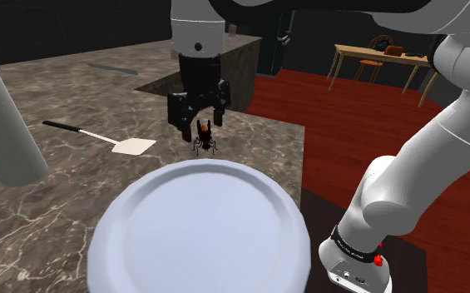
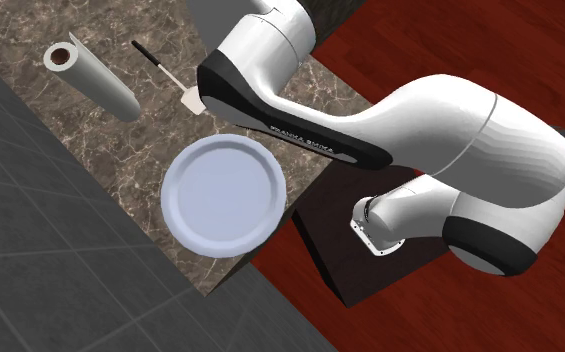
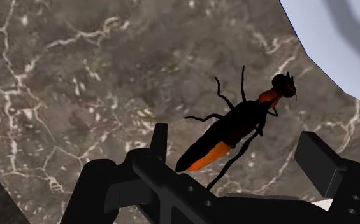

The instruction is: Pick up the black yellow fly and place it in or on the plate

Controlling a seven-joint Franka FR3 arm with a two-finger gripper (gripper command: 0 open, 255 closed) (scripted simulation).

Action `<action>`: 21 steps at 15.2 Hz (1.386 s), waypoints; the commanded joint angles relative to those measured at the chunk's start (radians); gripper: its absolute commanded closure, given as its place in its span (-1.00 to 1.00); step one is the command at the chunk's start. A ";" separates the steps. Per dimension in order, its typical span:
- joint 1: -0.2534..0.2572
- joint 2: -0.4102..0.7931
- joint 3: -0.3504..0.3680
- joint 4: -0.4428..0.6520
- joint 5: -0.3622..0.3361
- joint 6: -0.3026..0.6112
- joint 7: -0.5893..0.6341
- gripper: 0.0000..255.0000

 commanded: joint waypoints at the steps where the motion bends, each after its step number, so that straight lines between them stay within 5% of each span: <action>1: 0.002 -0.006 0.001 -0.032 0.003 0.027 0.000 -1.00; 12: 0.003 -0.013 0.002 -0.073 0.007 0.061 -0.003 -1.00; 13: 0.003 -0.013 0.002 -0.073 0.007 0.061 -0.003 1.00; 21: 0.003 -0.013 0.002 -0.073 0.007 0.061 -0.003 1.00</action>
